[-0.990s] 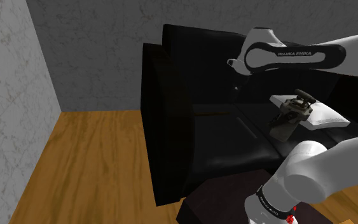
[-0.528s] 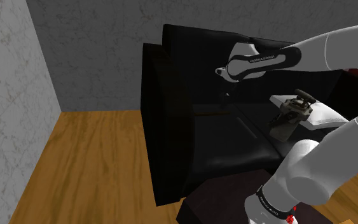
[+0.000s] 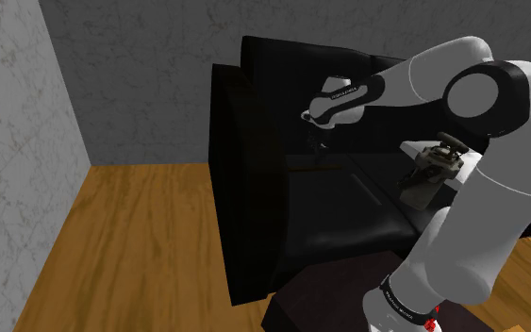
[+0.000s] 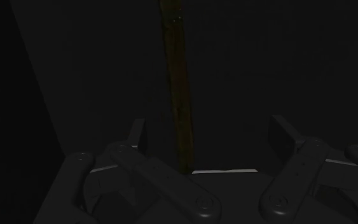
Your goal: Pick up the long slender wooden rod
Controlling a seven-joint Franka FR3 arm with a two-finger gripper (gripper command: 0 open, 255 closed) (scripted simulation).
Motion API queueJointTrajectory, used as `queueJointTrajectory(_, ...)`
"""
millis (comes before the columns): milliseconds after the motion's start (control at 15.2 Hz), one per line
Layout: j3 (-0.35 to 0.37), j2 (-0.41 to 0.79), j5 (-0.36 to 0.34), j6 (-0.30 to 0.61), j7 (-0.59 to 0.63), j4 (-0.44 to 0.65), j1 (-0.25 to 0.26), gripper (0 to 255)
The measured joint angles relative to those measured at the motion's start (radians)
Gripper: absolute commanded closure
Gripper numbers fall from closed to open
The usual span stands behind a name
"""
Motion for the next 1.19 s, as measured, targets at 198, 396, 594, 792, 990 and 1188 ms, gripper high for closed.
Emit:
queueJointTrajectory(198, 0.020, 0.101, 0.066, 0.037, -0.111, 0.041, -0.017, 0)
queueJointTrajectory(396, 0.031, 0.139, 0.092, 0.066, -0.137, 0.045, -0.025, 0)
queueJointTrajectory(594, 0.040, 0.164, 0.113, 0.102, -0.149, 0.030, -0.029, 0)
queueJointTrajectory(792, 0.043, 0.178, 0.123, 0.116, -0.158, 0.030, -0.033, 255)
queueJointTrajectory(990, 0.043, 0.175, 0.124, 0.115, -0.158, 0.033, -0.034, 255)
queueJointTrajectory(1188, 0.043, 0.175, 0.125, 0.114, -0.160, 0.036, -0.035, 255)
